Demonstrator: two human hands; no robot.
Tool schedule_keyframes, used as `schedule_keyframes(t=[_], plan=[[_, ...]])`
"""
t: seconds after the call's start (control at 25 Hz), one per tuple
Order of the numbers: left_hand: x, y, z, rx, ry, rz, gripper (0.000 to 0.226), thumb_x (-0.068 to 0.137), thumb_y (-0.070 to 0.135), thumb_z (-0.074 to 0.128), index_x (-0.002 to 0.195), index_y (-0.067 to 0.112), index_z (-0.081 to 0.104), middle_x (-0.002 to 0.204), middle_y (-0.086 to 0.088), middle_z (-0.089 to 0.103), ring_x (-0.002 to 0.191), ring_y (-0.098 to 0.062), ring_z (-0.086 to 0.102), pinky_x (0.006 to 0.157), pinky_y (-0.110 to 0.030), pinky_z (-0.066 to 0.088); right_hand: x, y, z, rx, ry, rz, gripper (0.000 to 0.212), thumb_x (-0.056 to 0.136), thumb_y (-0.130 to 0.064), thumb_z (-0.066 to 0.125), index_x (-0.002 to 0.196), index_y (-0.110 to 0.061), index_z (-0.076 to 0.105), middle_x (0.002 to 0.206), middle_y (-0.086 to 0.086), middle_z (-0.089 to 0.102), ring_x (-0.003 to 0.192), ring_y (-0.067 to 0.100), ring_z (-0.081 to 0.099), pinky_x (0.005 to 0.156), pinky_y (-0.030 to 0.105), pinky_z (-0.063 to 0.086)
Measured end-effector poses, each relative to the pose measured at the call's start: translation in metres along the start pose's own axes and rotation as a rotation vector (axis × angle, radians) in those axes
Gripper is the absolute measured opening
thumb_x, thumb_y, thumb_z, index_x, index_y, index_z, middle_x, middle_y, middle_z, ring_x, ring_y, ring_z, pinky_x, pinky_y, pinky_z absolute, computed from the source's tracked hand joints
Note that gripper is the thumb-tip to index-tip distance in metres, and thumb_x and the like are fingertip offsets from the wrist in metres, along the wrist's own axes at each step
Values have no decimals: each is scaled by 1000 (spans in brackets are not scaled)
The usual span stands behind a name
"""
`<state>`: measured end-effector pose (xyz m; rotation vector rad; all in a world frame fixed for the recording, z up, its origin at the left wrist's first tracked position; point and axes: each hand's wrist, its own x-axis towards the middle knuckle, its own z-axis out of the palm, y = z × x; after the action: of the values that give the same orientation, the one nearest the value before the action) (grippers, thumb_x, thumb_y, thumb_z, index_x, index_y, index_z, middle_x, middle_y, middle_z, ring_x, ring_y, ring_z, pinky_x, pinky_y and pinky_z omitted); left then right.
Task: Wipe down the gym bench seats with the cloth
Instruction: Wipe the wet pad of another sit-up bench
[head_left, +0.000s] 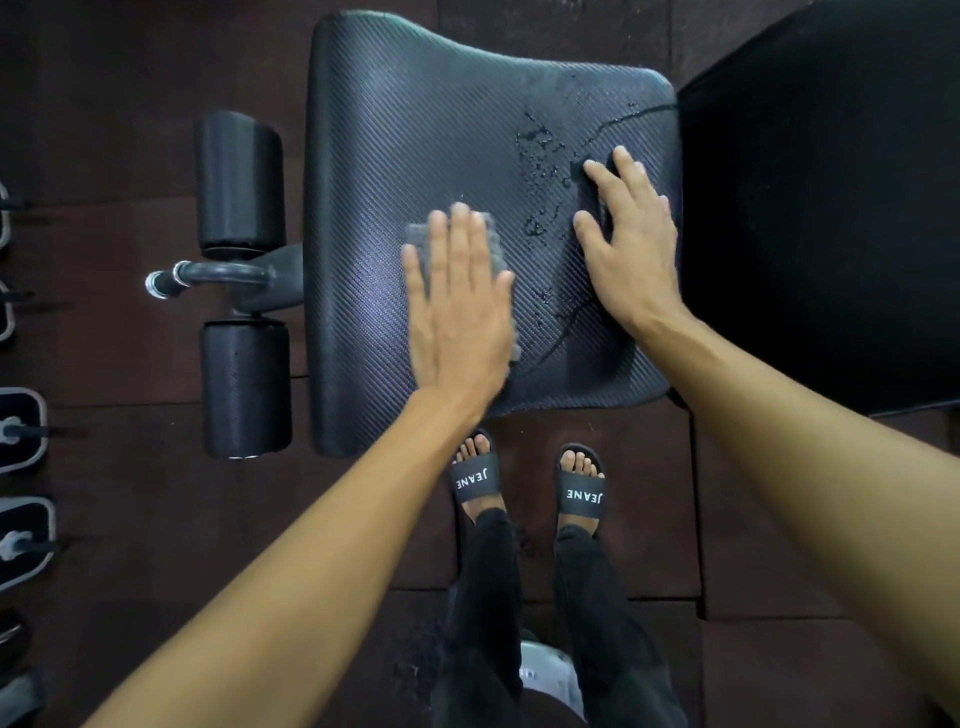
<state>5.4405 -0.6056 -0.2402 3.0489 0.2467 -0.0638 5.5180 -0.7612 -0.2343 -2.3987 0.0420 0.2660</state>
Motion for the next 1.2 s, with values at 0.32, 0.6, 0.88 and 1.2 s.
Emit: schedule_keyframes(t=[0.32, 0.6, 0.88, 1.2], plan=[[-41, 103, 1, -235, -107, 201, 56, 107, 36, 26, 156, 10, 18, 164, -5, 14, 152, -20, 7, 123, -46, 9, -74, 33, -40, 350, 321, 164, 30, 95, -11, 50, 121, -14, 67, 127, -2, 64, 121, 7, 56, 110, 37, 41], [30, -17, -22, -320, 47, -100, 48, 102, 22, 31, 148, 12, 40, 159, -5, 32, 150, -21, 20, 123, -44, 10, -110, -12, 21, -209, -70, -80, 67, 101, -53, 39, 157, -21, 24, 167, 3, 10, 155, 21, 2, 125, 43, 0], [58, -30, -6, -87, 27, -50, 52, 105, 28, 22, 155, 13, 22, 164, -3, 17, 152, -21, 10, 124, -44, 6, -44, -7, 35, -396, 56, -112, 61, 105, -40, 32, 159, -15, 15, 167, 5, 10, 154, 22, 6, 126, 43, 5], [67, -58, -16, -53, 54, 109, 47, 105, 23, 30, 150, 15, 36, 158, -2, 33, 147, -21, 27, 117, -41, 21, -89, 25, 12, -357, 85, 84, 60, 106, -40, 32, 158, -13, 17, 167, 8, 11, 154, 23, 3, 125, 41, 15]])
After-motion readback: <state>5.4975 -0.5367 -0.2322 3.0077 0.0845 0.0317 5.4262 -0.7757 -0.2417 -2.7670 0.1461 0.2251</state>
